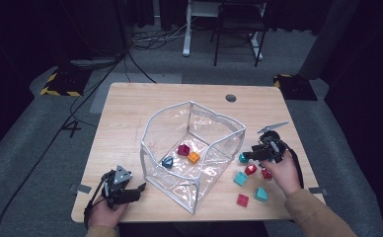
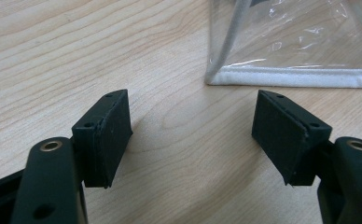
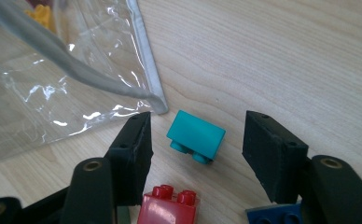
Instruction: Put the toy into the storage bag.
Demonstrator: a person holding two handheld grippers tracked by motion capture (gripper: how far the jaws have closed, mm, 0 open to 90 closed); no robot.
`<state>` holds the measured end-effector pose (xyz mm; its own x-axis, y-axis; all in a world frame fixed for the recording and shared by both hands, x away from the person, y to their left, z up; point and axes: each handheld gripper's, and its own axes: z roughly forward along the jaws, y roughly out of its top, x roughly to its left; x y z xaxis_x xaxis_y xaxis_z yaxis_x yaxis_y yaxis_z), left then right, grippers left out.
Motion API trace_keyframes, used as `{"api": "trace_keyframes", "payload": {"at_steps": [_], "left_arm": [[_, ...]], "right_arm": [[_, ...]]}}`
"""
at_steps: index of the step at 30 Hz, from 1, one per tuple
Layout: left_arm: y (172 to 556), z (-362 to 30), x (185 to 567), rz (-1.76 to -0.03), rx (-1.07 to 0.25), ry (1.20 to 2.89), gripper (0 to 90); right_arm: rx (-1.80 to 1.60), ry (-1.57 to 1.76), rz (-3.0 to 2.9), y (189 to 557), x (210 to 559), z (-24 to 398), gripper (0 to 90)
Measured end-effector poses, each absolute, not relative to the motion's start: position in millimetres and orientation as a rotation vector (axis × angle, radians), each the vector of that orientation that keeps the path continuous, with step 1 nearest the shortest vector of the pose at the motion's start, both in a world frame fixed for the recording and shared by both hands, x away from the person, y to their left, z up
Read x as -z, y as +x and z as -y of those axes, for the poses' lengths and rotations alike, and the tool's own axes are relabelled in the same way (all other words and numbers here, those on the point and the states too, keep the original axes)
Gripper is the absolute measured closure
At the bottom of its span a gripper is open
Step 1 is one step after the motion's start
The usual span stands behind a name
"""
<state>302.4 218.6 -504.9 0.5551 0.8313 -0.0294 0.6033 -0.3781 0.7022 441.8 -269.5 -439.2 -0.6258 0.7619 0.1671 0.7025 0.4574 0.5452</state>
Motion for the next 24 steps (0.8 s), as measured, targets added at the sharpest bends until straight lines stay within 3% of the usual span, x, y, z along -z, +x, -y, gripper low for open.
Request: {"api": "trace_keyframes", "payload": {"at_steps": [10,24], "left_arm": [[302,-219,505,-1.149,-0.434,2.114,28.7],[302,-219,505,-1.149,-0.434,2.115,28.7]], "right_arm": [[-0.829,1.342,-2.615,445,459,261,43.4],[-0.785,1.321,-2.620,446,466,255,58.7]]}}
